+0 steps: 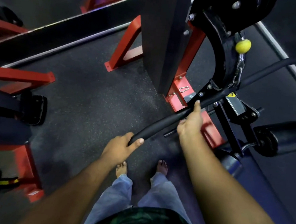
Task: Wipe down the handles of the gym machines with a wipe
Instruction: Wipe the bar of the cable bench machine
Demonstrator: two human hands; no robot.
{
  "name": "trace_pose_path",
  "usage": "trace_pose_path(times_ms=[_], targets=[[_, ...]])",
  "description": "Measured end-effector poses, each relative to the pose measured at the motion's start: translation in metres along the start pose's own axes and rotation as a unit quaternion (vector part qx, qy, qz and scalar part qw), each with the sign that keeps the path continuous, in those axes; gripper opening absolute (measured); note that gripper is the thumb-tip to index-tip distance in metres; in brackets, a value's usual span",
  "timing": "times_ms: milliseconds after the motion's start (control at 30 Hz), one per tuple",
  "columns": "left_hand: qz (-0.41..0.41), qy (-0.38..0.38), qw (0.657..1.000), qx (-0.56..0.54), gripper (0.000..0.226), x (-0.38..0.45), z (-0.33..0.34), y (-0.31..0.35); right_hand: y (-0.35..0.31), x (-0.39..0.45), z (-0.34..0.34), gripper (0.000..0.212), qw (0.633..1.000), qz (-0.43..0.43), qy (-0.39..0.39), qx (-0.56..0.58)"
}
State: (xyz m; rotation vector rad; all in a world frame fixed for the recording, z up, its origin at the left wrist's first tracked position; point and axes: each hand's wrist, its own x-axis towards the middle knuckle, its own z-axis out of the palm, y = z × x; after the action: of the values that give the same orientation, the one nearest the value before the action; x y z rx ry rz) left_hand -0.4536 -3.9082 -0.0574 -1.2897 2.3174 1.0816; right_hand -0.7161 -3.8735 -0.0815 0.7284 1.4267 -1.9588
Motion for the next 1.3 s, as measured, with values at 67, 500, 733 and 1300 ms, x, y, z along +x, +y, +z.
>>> trace_pose_path(times_ms=[67, 500, 733, 1300], targets=[[0.003, -0.012, 1.000, 0.001, 0.059, -0.005, 0.001, -0.004, 0.036, -0.034, -0.013, 0.024, 0.997, 0.052, -0.048, -0.017], [-0.025, 0.040, 0.999, 0.021, 0.065, -0.046, -0.003, -0.062, 0.047, -0.076, -0.009, 0.048, 0.991, 0.081, -0.101, -0.025], [-0.002, 0.030, 1.000, 0.002, 0.060, -0.051, -0.009, -0.064, 0.069, -0.096, -0.021, 0.067, 0.986, 0.112, -0.121, 0.001], [0.020, 0.024, 1.000, -0.001, 0.043, -0.062, -0.014, -0.077, 0.047, -0.097, -0.006, 0.019, 0.985, -0.091, 0.031, -0.145]])
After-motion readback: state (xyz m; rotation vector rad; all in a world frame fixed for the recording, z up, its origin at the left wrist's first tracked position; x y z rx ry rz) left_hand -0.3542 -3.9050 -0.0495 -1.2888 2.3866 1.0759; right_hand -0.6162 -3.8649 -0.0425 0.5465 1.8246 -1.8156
